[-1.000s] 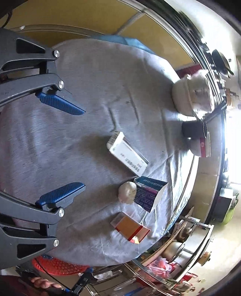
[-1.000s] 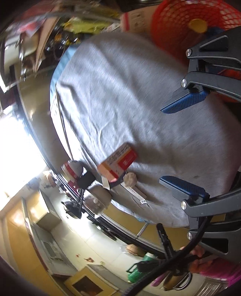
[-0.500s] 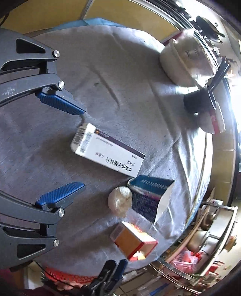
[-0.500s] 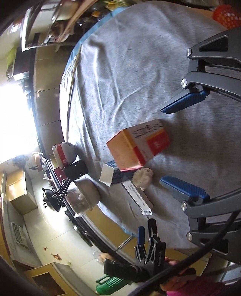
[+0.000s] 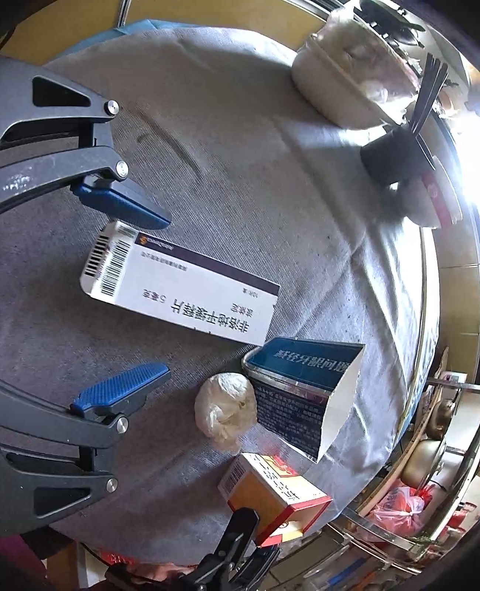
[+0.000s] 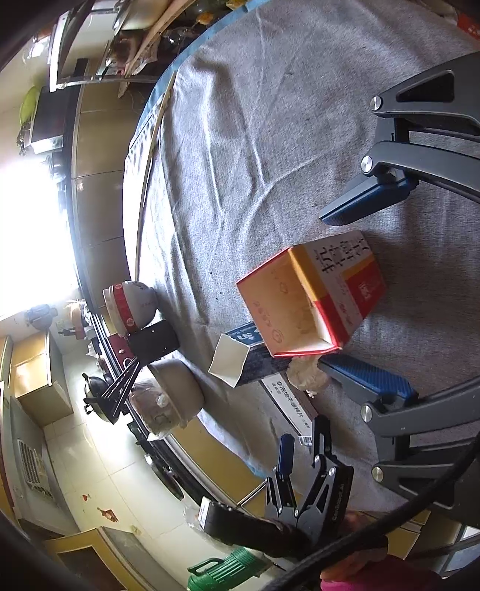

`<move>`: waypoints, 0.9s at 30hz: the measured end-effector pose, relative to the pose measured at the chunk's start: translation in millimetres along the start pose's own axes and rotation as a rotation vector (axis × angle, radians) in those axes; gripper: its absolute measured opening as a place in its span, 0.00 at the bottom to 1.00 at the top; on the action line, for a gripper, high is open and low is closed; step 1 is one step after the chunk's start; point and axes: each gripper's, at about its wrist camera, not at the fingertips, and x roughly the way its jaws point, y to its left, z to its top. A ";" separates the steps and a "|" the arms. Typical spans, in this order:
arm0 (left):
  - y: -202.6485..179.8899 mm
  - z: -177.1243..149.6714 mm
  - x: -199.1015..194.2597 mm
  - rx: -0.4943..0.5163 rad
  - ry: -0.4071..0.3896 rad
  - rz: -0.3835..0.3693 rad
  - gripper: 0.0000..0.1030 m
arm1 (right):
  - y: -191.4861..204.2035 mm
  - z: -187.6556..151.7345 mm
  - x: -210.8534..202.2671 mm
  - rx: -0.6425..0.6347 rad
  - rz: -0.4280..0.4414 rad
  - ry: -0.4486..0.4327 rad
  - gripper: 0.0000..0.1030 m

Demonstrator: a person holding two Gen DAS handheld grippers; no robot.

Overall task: Collect trash
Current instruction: 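Grasp the white medicine box with the left gripper while the right grasps the orange-and-white box, then lift both boxes and carry them toward the red wastebasket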

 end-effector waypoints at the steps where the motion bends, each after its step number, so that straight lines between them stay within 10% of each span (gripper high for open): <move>1: 0.0 0.0 0.6 0.001 -0.003 -0.008 0.73 | 0.3 0.5 1.8 -0.005 0.002 -0.002 0.73; 6: 1.9 5.0 6.6 -0.010 0.002 -0.042 0.72 | 4.0 2.3 7.6 -0.033 -0.012 -0.012 0.59; 10: -1.1 5.6 15.1 -0.011 0.030 -0.014 0.48 | 5.3 0.1 5.1 -0.037 -0.025 -0.028 0.58; 27: -22.1 -52.3 -52.1 -0.238 -0.101 0.100 0.47 | 4.1 -23.8 -73.6 0.038 0.019 -0.129 0.58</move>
